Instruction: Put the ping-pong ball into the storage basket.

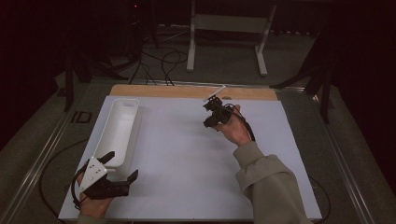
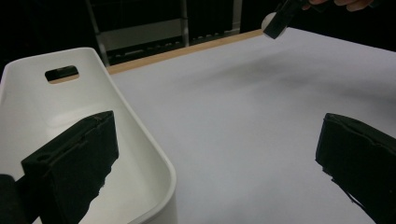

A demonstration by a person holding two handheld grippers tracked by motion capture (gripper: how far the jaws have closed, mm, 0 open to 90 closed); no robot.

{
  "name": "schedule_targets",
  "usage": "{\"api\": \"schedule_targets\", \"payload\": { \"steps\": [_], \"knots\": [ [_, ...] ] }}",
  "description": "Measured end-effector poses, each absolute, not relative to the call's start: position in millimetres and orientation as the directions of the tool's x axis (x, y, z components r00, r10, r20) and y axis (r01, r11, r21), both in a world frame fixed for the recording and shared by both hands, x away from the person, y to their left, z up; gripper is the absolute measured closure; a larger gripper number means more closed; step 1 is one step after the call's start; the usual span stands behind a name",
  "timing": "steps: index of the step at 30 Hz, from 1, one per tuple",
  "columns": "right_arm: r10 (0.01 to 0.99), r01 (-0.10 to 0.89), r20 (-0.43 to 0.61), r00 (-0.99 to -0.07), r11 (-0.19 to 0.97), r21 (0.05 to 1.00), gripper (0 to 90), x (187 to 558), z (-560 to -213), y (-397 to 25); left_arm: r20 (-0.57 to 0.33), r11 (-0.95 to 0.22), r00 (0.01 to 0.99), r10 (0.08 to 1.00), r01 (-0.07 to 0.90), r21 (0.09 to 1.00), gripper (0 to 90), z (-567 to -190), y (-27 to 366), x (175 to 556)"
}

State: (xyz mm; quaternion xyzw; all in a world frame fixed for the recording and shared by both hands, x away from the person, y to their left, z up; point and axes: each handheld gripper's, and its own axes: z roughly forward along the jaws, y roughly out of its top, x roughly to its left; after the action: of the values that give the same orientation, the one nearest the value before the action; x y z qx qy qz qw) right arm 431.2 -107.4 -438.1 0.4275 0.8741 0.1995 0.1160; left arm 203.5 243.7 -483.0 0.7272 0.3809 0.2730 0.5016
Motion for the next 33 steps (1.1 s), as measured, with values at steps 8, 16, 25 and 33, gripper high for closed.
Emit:
{"api": "schedule_targets", "payload": {
  "steps": [8,16,25,33],
  "knots": [
    [0.778,0.679,-0.041,-0.627,0.572,0.459,50.7,429.1,-431.7,-101.5,0.015,-0.208,0.563,0.827,0.281,0.937,0.0,-482.9,243.6,203.5],
    [0.767,0.666,-0.045,-0.640,0.583,0.465,50.7,427.3,-427.3,-97.2,0.015,-0.210,0.566,0.825,0.281,0.936,0.0,-482.9,243.3,203.5],
    [0.756,0.651,-0.045,-0.653,0.592,0.475,50.7,425.3,-423.0,-92.3,0.015,-0.210,0.565,0.825,0.282,0.936,0.0,-482.8,243.1,203.5],
    [0.744,0.636,-0.046,-0.667,0.601,0.483,50.7,423.5,-418.2,-87.6,0.014,-0.211,0.567,0.824,0.284,0.935,0.0,-482.7,243.0,203.7]
  ]
}}
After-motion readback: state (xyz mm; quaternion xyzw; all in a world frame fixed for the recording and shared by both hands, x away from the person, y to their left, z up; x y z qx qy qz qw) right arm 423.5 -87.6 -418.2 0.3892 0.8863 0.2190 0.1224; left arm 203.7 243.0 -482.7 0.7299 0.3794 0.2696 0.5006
